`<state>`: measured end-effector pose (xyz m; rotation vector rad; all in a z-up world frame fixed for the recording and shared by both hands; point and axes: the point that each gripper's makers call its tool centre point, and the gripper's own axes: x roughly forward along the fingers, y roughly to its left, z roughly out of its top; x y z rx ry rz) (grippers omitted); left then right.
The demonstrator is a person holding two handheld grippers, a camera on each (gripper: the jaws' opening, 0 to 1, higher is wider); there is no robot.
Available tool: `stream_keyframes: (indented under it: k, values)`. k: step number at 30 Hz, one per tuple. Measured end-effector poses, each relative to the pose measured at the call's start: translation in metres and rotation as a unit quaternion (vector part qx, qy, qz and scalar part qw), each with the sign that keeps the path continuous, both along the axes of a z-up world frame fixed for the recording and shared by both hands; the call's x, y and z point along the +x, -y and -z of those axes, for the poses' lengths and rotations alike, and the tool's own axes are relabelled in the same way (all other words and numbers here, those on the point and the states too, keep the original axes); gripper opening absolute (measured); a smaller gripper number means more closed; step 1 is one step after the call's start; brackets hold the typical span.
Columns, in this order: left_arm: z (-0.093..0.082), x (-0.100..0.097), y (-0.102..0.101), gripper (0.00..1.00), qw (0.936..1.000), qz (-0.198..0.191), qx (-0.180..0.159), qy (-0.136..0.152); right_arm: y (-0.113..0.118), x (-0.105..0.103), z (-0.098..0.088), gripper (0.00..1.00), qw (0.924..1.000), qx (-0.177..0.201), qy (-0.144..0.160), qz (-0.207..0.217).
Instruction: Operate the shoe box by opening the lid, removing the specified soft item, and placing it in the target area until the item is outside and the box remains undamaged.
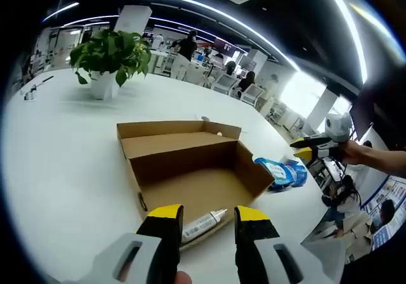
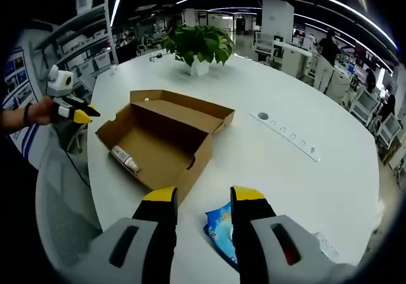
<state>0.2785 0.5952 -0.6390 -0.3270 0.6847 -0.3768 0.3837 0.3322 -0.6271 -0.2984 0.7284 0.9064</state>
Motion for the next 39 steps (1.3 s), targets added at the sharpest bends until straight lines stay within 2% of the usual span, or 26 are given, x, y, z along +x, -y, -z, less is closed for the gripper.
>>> stream_keyframes:
  k: [5,12,24,33,39]
  values:
    - [0.003,-0.001,0.002,0.32,1.0000,0.004,0.001,-0.003,-0.009,-0.013,0.005,0.31,0.9998,0.017,-0.011,0.001]
    - [0.010,0.000,0.003,0.32,0.9999,0.010,0.008,-0.010,-0.010,-0.018,0.014,0.31,0.9994,0.028,-0.018,0.004]
    - [0.016,0.017,-0.003,0.33,0.9993,0.024,0.025,-0.016,0.009,-0.029,0.017,0.31,0.9994,0.024,-0.018,0.017]
    - [0.030,0.027,0.000,0.33,0.9945,0.079,0.059,-0.035,0.015,-0.050,0.005,0.31,0.9985,0.044,-0.013,0.030]
    - [0.046,0.028,0.011,0.33,0.9824,0.148,0.104,-0.048,0.025,-0.070,-0.006,0.32,0.9968,0.061,-0.001,0.052]
